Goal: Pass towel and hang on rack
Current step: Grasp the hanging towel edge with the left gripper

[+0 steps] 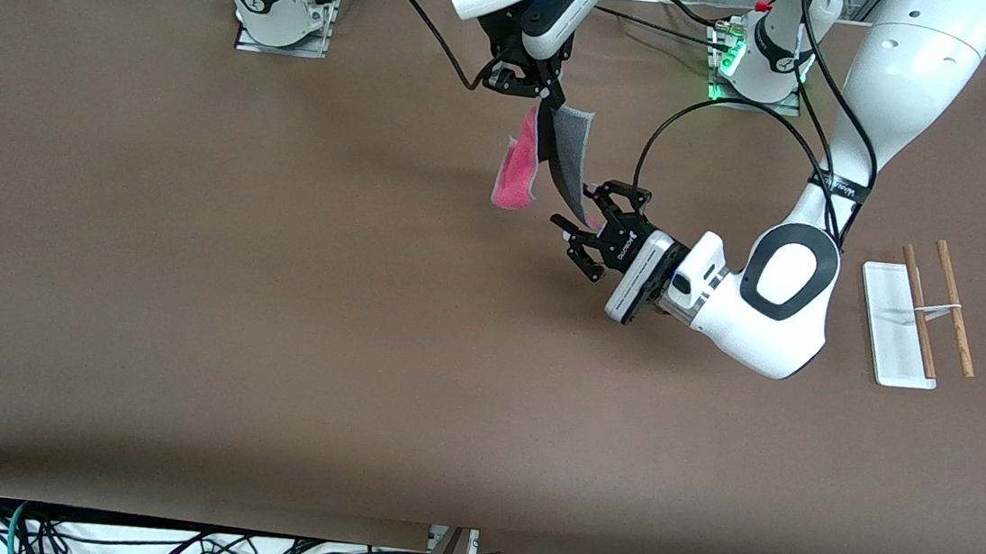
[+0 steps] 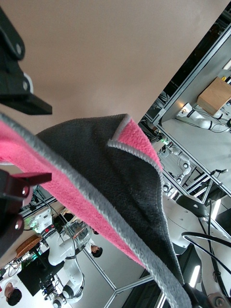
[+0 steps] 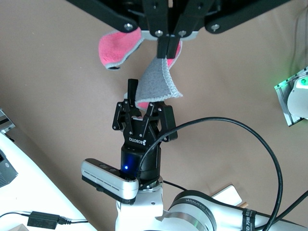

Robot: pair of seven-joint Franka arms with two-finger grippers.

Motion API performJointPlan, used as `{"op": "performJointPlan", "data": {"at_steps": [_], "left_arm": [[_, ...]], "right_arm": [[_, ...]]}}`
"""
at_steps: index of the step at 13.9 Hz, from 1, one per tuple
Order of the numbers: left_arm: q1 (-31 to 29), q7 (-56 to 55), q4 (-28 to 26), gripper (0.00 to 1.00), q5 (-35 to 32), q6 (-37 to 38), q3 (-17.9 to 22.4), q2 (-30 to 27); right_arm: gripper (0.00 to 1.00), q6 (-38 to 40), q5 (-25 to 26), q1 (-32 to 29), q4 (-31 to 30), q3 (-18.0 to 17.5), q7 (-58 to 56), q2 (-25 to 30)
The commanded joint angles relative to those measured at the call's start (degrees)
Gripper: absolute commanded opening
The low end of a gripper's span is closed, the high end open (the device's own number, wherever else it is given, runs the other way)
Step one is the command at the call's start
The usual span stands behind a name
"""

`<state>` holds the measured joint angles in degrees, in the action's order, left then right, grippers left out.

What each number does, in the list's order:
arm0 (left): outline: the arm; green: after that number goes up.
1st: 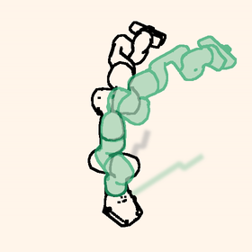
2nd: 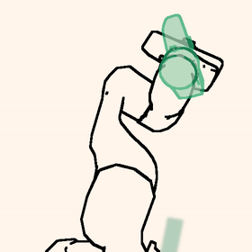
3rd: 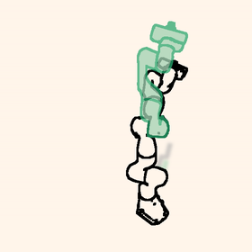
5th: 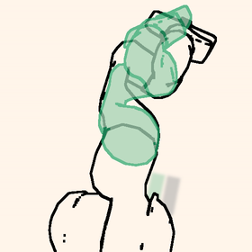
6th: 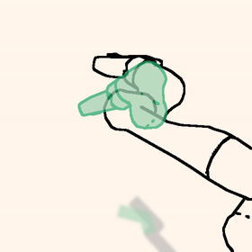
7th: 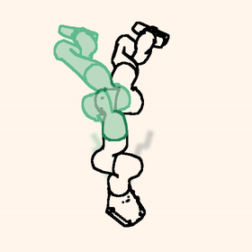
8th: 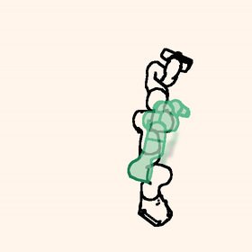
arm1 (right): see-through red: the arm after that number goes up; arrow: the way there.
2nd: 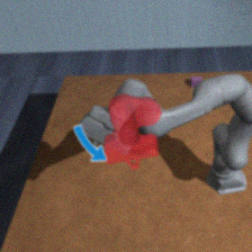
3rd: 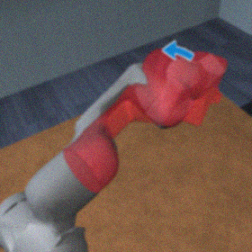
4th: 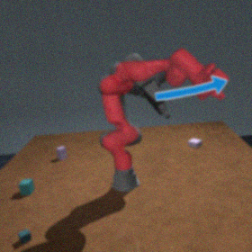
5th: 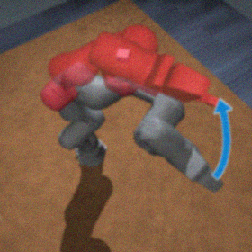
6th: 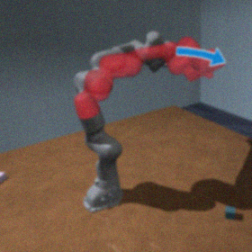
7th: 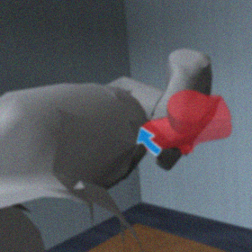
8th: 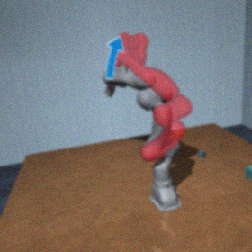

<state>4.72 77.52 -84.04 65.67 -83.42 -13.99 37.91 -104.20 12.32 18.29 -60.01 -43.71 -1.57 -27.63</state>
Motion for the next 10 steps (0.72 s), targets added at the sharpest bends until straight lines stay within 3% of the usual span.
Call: {"op": "performJointPlan", "data": {"at_steps": [1, 5, 6, 7, 8, 9, 10], "left_arm": [[0.03, 3.94, -0.42, 0.00, 1.66, 0.19, 0.37, -0.12], [-0.41, 3.60, 0.02, 0.00, 1.74, 0.19, 0.37, -0.21], [-0.67, 3.42, -0.07, 0.00, 1.74, 0.54, 0.37, -0.21], [-0.94, 3.25, 0.02, 0.00, 1.66, 0.98, 0.46, -0.38], [-1.46, 2.99, 0.19, 0.00, 1.57, 1.07, 0.46, -0.47], [-1.64, 2.20, 0.37, 0.00, 1.22, 1.07, 0.54, -0.56], [-2.25, 1.76, 0.54, 0.00, 0.87, 1.07, 0.54, -0.73]], "right_arm": [[0.00, -0.30, -0.11, -0.27, 0.68, -1.11, 0.96, -0.84], [0.00, 0.23, -0.19, -0.45, 0.51, -0.93, 0.96, -0.84], [0.07, 0.32, -0.28, -0.54, 0.33, -0.76, 0.96, -0.76], [0.19, 0.32, -0.28, -0.62, -0.02, -0.67, 0.96, -0.84], [0.64, 0.40, -0.19, -0.71, -0.02, -0.58, 0.87, -0.85], [1.00, 0.41, -0.19, -0.71, -0.11, -0.58, 0.87, -0.76], [1.00, 0.58, -0.19, -0.80, -0.20, -0.58, 0.87, -0.76]]}}
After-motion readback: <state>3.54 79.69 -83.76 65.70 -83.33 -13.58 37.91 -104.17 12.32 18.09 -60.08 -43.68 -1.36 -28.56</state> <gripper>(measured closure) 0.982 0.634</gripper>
